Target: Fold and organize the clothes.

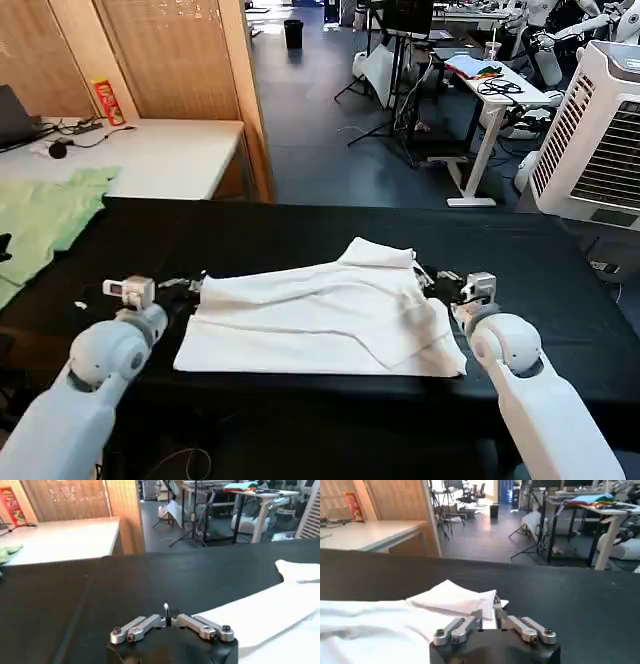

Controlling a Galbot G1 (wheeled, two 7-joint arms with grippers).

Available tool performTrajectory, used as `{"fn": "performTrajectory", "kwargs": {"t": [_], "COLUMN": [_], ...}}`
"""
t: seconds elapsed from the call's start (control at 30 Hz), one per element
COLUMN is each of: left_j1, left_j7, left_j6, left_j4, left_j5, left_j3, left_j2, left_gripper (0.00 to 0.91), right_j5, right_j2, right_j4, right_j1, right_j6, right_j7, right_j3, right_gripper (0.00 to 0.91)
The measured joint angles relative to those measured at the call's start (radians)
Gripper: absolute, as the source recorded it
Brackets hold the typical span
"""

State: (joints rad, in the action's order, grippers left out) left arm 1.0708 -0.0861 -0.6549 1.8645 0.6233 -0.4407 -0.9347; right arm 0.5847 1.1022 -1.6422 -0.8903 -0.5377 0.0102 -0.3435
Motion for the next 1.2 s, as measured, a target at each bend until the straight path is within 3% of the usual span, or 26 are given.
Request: {"fn": "performTrajectory", "kwargs": {"t": [0.23,0.7,0.8,0.83,0.93,0.97,1.2], "left_j1": [0.005,0.012,0.012,0.012,0.011,0.011,0.007], "left_j7": [0.001,0.001,0.002,0.002,0.002,0.002,0.004], "left_j6": [0.001,0.002,0.001,0.002,0.002,0.002,0.005], "left_j4": [-0.017,-0.022,-0.022,-0.022,-0.025,-0.025,-0.033], "left_j5": [-0.020,-0.036,-0.036,-0.036,-0.036,-0.035,-0.034], "left_j3": [0.006,0.006,0.006,0.006,0.006,0.006,0.006], "left_j2": [-0.018,-0.030,-0.031,-0.030,-0.030,-0.029,-0.028], "left_gripper": [0.098,0.098,0.098,0.107,0.098,0.107,0.098], "right_j5": [0.017,0.005,-0.006,-0.008,-0.014,-0.014,-0.024], "right_j2": [0.030,0.081,0.091,0.094,0.096,0.096,0.091], "right_j4": [0.076,0.199,0.218,0.222,0.225,0.225,0.217], "right_j1": [0.053,0.147,0.156,0.157,0.157,0.157,0.150], "right_j6": [0.003,0.006,0.007,0.007,0.010,0.010,0.018], "right_j7": [0.004,-0.003,-0.017,-0.019,-0.021,-0.021,-0.023], "right_j3": [0.008,0.036,0.036,0.036,0.037,0.037,0.035], "right_gripper": [0.878,0.663,0.468,0.293,0.166,0.078,0.068]}}
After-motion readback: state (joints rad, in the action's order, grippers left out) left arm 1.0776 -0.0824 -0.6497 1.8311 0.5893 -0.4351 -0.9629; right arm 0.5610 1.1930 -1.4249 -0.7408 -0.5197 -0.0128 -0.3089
